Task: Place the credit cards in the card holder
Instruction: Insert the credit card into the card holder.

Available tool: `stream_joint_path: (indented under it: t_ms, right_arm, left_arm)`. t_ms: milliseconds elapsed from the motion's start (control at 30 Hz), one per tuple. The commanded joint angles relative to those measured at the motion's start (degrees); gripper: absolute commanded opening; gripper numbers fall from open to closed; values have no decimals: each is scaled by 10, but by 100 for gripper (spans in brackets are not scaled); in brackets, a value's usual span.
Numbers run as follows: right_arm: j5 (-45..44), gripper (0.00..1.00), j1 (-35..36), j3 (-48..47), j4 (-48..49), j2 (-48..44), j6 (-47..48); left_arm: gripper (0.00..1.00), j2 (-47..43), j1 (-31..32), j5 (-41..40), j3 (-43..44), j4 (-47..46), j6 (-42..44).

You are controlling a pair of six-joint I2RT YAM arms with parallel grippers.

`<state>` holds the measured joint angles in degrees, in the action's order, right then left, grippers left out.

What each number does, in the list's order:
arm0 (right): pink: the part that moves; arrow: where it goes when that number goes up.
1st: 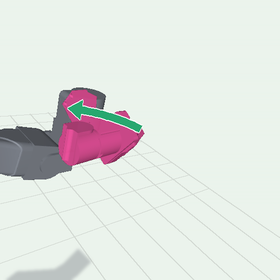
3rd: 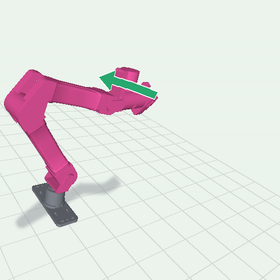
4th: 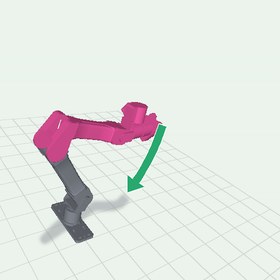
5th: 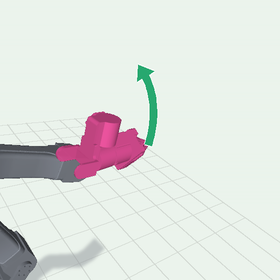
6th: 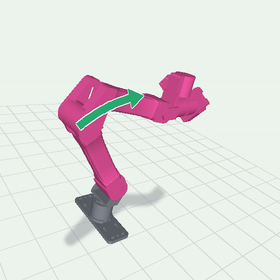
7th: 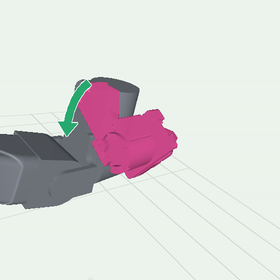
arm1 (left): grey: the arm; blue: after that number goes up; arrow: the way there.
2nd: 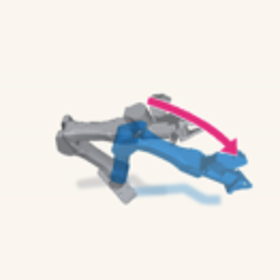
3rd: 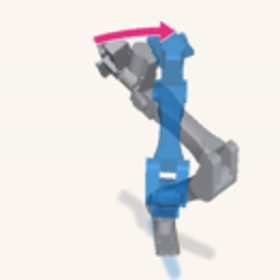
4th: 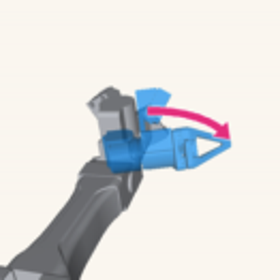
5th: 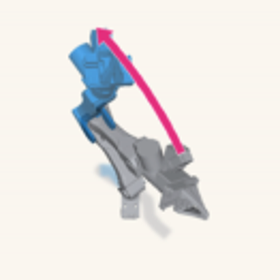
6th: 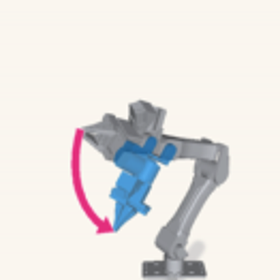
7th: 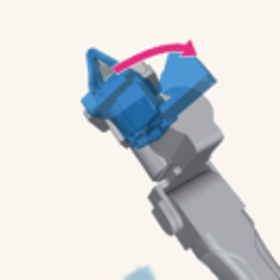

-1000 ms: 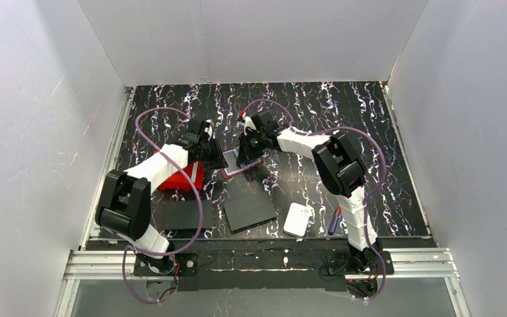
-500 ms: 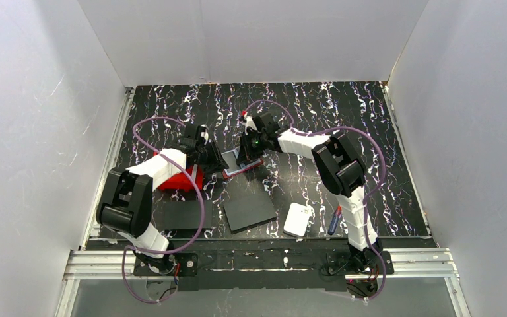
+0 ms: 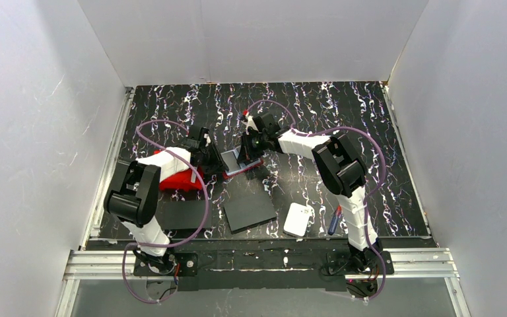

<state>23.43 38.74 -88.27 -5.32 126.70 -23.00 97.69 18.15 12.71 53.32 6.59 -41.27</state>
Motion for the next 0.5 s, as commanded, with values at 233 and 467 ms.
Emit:
stream_joint_path:
  t_ms: [233, 467]
  right_arm:
    - [-50, 1, 4, 16, -47, 27, 13]
    - [-48, 1, 5, 9, -51, 33, 15]
  left_arm:
    - [31, -21, -1, -13, 3, -12, -10]
    - [28, -42, -1, -13, 5, -1, -14]
